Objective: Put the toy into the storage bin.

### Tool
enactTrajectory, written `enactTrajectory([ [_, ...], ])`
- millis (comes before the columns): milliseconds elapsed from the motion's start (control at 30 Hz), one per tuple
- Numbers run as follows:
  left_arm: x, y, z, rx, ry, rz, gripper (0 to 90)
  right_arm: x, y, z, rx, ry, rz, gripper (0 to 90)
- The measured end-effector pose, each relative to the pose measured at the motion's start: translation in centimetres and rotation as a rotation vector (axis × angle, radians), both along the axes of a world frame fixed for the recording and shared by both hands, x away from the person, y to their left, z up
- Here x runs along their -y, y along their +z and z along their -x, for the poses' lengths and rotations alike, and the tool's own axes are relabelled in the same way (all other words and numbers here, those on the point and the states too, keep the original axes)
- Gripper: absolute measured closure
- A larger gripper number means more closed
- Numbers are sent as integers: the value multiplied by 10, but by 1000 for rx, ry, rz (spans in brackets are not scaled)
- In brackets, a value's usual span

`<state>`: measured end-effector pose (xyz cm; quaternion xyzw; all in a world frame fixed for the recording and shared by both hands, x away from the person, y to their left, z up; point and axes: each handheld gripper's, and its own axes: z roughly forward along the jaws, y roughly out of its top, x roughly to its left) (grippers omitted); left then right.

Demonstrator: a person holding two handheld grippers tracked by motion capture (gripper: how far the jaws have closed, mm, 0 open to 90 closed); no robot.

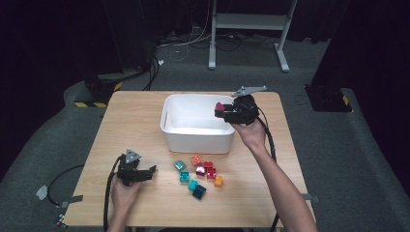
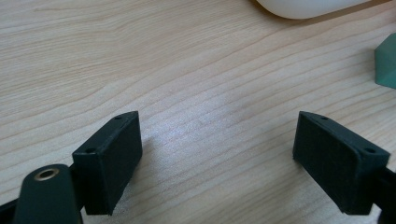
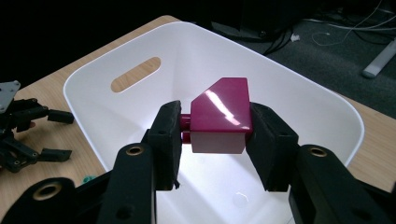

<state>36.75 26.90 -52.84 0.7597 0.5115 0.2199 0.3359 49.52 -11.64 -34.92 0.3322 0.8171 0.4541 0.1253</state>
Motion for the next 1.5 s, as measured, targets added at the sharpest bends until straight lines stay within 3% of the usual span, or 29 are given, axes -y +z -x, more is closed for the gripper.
enactTrajectory([
  [600,0,0,0,0,1,1,158,-6,-19,-18,-48,-43,41,564],
  [1133,0,0,0,0,1,1,159,-8,-20,-15,-21,-54,51,461],
  [1500,0,0,0,0,1,1,159,-1,-14,-6,14,-41,21,451],
])
